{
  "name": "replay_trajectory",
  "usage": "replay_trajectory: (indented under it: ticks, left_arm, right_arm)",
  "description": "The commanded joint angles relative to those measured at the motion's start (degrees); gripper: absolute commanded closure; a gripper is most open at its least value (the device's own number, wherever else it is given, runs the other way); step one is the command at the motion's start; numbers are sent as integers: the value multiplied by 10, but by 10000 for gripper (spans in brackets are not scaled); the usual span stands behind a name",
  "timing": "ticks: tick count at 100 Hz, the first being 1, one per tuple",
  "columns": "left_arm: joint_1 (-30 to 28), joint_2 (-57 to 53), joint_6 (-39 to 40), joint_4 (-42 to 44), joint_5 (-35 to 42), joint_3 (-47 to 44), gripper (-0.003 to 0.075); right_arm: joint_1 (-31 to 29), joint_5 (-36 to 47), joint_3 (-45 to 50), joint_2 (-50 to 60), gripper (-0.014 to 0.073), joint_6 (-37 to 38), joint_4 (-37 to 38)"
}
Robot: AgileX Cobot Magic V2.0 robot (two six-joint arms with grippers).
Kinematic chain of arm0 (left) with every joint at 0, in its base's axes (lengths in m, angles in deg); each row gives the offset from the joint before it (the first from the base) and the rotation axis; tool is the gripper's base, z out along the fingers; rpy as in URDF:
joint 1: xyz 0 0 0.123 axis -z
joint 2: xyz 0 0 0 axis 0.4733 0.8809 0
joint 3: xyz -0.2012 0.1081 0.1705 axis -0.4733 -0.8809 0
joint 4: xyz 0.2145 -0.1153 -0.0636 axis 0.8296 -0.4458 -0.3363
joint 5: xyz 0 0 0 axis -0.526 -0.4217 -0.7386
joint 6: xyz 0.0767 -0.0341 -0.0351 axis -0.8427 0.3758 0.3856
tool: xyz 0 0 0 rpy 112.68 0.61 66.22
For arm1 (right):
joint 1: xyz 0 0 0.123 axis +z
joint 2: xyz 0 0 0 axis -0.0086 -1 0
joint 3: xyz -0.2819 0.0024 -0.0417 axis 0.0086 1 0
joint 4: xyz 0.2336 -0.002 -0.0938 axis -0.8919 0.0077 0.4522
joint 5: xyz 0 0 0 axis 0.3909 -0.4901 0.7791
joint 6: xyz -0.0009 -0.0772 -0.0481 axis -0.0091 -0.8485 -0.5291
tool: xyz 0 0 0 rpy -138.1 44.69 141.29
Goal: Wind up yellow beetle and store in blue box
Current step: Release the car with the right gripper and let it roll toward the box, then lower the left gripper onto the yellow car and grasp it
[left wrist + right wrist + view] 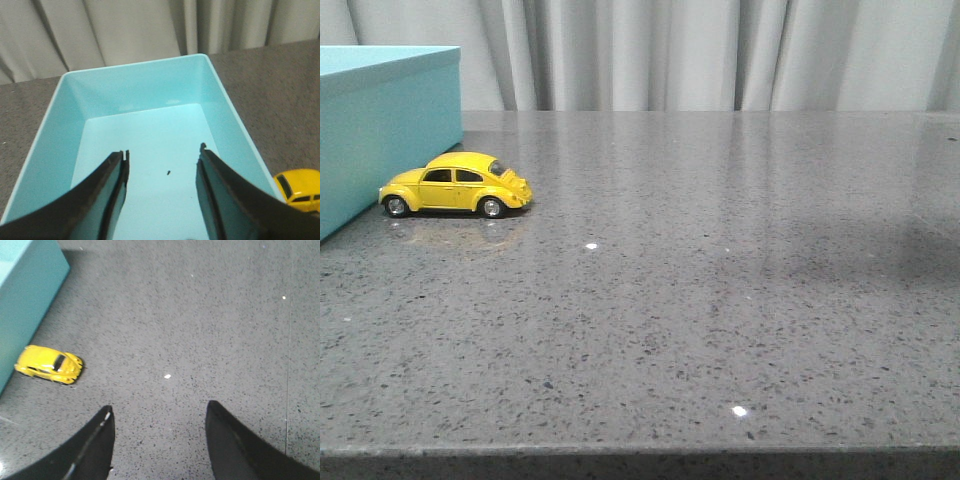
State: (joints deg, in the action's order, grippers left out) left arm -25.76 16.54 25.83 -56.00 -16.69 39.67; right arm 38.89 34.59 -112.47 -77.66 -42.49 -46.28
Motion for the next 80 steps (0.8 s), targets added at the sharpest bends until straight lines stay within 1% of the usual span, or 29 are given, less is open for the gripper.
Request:
replay_trajectory:
  ticks: [1, 14, 27, 43, 53, 62, 67, 74, 80]
  left_arm:
    - [35, 40, -48, -9, 2, 58, 407]
    - [89, 106, -110, -11, -25, 114, 407]
    - [139, 169, -191, -12, -66, 171, 407]
    - [184, 250, -292, -17, -169, 257, 405]
    - [196, 298, -367, -40, -244, 314, 405]
    - [197, 341, -415, -65, -296, 357, 405]
    - [197, 363, -425, -64, -321, 381, 405]
    - [197, 392, -428, -64, -334, 404, 401]
    - [197, 412, -436, -64, -341, 416, 377]
  right_arm:
    - [0, 67, 9, 45, 179, 2, 8]
    - [0, 66, 27, 80, 179, 2, 5]
    - [0, 61, 32, 102, 179, 2, 5]
    - [0, 59, 32, 109, 179, 2, 5]
    - [0, 57, 32, 109, 179, 2, 2]
    - [0, 57, 32, 109, 179, 2, 1]
    - [0, 57, 32, 109, 179, 2, 0]
    - [0, 57, 32, 109, 179, 2, 0]
    - [0, 57, 32, 109, 179, 2, -1]
